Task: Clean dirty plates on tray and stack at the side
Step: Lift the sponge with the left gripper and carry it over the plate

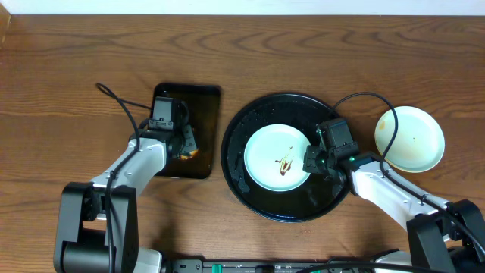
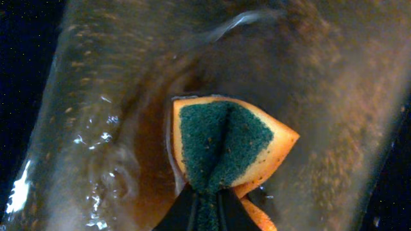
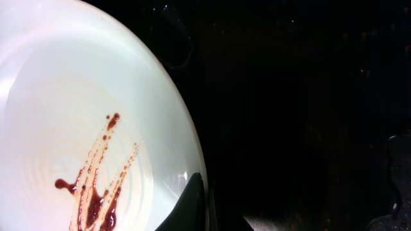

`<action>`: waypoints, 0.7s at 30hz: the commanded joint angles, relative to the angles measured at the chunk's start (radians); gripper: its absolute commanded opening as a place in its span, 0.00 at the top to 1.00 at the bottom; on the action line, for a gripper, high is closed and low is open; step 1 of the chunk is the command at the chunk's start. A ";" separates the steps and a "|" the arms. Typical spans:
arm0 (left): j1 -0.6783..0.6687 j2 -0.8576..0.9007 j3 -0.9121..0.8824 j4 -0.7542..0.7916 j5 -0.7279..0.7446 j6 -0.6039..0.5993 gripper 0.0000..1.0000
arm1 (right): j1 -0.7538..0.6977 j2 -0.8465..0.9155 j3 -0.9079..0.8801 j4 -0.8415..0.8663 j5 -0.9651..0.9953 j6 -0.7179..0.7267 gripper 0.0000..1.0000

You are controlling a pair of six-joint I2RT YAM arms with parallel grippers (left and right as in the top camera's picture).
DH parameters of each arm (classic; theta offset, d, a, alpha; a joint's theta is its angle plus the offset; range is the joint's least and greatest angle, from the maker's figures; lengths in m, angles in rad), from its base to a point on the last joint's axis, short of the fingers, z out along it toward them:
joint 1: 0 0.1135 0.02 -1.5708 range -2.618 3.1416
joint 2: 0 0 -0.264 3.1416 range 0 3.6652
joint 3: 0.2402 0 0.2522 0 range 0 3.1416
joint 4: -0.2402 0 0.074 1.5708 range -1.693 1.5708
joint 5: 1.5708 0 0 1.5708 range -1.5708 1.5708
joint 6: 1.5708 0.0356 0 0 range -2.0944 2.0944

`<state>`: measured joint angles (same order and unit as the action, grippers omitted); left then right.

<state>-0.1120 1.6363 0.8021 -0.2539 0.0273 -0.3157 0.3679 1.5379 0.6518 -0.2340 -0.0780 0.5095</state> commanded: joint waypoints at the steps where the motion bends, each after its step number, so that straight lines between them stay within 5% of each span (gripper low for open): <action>1: 0.005 0.011 -0.016 0.033 0.131 0.051 0.93 | -0.006 0.012 -0.011 -0.009 0.018 0.014 0.99; 3: 0.003 0.011 -0.016 0.062 0.443 0.290 0.92 | -0.006 0.012 -0.011 -0.010 0.018 0.014 0.99; 4: 0.003 0.011 -0.015 0.063 0.458 0.311 0.93 | -0.006 0.012 -0.011 -0.009 0.018 0.014 0.99; 6: 0.003 0.011 -0.015 0.058 0.293 0.242 0.93 | -0.006 0.012 -0.011 -0.009 0.017 0.014 0.99; 9: 0.003 0.011 -0.015 0.002 -0.096 -0.046 0.92 | -0.006 0.012 -0.011 -0.013 0.017 0.014 0.99; 11: 0.003 0.011 -0.015 -0.034 -0.153 -0.147 0.92 | -0.006 0.012 -0.011 -0.018 0.018 0.014 0.99; 16: -0.009 0.011 -0.015 0.036 0.432 0.213 0.93 | -0.006 0.012 -0.011 -0.019 0.017 0.014 0.99; 21: -0.041 0.011 -0.013 0.036 0.399 0.180 0.93 | -0.006 0.012 -0.011 -0.021 0.017 0.014 0.99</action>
<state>-0.1345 1.6348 0.7959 -0.2176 0.3435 -0.1738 0.3679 1.5379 0.6518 -0.2401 -0.0784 0.5156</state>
